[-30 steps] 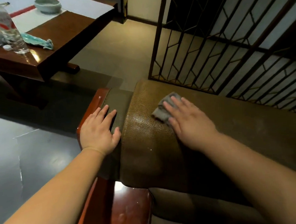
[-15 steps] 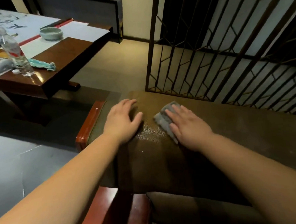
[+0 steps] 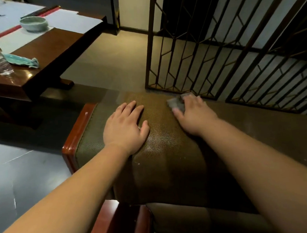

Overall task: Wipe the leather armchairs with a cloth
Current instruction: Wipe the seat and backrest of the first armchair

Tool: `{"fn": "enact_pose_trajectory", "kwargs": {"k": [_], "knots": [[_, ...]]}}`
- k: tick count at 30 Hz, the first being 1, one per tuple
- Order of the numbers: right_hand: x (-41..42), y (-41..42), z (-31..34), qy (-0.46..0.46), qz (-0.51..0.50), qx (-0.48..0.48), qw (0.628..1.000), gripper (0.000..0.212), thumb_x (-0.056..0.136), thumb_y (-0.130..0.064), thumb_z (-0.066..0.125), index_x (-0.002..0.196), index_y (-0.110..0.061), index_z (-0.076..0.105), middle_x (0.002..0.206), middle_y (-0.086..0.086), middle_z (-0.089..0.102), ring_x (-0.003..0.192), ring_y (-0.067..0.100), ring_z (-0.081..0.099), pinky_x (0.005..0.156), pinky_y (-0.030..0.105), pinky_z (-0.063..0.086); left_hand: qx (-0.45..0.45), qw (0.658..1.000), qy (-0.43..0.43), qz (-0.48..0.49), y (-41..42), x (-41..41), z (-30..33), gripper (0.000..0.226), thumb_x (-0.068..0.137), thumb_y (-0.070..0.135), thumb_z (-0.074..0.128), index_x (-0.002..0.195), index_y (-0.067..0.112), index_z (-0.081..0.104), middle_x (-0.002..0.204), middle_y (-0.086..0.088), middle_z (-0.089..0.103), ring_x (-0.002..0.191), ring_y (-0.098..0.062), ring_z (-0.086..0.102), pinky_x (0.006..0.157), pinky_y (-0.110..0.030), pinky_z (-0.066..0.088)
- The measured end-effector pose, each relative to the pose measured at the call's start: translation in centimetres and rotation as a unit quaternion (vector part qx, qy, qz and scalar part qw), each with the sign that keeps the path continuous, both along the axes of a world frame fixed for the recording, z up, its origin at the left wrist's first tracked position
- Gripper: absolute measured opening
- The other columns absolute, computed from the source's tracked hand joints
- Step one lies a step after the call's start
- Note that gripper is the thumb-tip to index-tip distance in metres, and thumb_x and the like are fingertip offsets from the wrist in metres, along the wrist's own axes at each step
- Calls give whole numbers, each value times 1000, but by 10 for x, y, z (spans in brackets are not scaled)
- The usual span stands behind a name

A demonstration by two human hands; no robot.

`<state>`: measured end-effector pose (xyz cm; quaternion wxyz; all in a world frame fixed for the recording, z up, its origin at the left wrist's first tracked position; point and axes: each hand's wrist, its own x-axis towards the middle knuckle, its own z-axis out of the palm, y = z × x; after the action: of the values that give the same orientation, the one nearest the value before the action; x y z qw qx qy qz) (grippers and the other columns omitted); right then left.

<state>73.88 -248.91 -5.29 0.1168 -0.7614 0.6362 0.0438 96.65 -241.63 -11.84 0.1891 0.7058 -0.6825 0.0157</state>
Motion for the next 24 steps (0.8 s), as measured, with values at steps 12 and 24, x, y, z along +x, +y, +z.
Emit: {"fn": "enact_pose_trajectory", "kwargs": {"k": [12,24], "knots": [[-45,77,-22,48,172,-61,982,60,105,-59,12,163,-46,-1,174,-4,-4,160,25,-1,129,44,2,20,1000,-6,5,-1,-3,2,68,95,60,32,155,32,48,165,3,42,153,-23,33,120,-45,36],[-61,133,-39,52,138,-83,986,68,101,-67,13,163,-44,-1,173,-5,-5,160,25,-6,128,44,-4,26,1000,1,6,3,-4,3,69,94,61,33,153,31,51,164,3,44,152,-24,36,122,-47,37]]}}
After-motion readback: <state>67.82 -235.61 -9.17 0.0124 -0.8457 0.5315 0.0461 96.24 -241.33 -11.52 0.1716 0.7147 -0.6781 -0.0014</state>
